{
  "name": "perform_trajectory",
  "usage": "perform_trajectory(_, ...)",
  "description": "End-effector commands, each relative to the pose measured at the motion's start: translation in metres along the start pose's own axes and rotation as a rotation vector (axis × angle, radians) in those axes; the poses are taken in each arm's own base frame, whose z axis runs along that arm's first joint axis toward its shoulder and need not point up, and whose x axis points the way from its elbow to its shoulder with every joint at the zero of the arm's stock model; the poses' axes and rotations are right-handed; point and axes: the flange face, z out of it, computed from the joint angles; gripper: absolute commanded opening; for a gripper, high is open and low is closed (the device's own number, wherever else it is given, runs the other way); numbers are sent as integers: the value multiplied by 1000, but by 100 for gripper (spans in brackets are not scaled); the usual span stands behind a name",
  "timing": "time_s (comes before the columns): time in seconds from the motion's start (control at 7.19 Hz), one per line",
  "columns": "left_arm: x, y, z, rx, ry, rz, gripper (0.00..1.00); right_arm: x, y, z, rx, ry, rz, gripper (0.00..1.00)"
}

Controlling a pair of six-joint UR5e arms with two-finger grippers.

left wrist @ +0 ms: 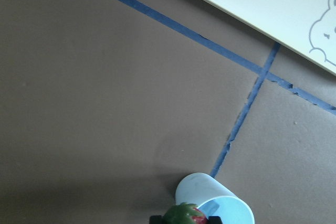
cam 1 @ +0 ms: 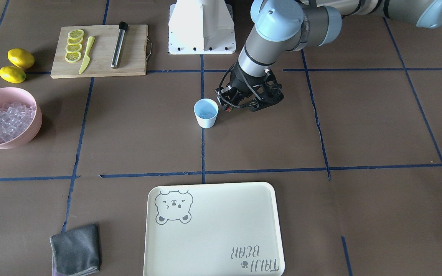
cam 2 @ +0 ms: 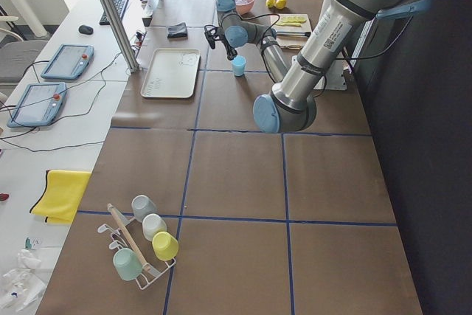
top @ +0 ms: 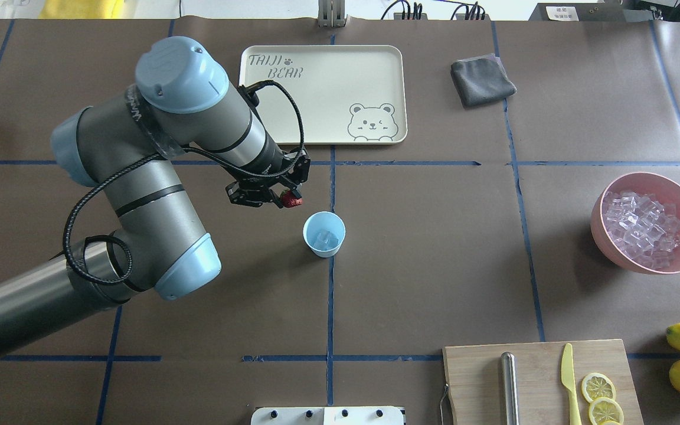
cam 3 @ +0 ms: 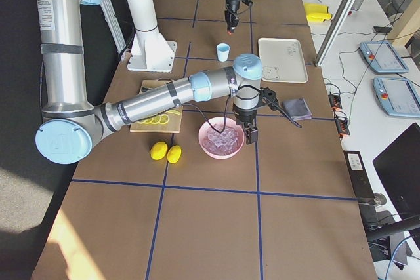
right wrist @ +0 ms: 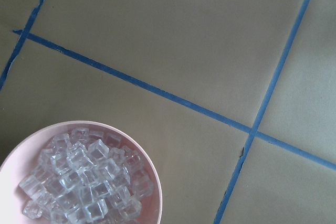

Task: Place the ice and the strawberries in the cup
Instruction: 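Carry the red strawberry with the left gripper over the blue cup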

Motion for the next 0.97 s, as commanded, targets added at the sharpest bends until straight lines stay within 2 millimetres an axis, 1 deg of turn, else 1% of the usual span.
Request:
perform_trajectory(0.0, 8, 10, 43, 7, 4, 11, 0, 5, 6, 2, -5, -4, 13, 100)
perform_trajectory(0.14, 10, 17, 46, -2, 3, 18, 0, 5, 6, 2, -5, -5, 13, 100)
perform_trajectory(0.42, 20, 31, 39, -17, 27, -1, 0, 5, 6, 1, -4, -11, 15, 100)
perform_trajectory(0.56, 21, 41, 44, -30, 22, -7, 0, 5, 6, 1, -4, -11, 14, 100)
perform_trajectory(0.7, 21, 41, 46, -29, 19, -10, 3, 5, 6, 1, -4, -11, 15, 100)
perform_trajectory(0.83, 20, 42, 46, -30, 19, -13, 26, 5, 7, 2, -5, -11, 16, 100)
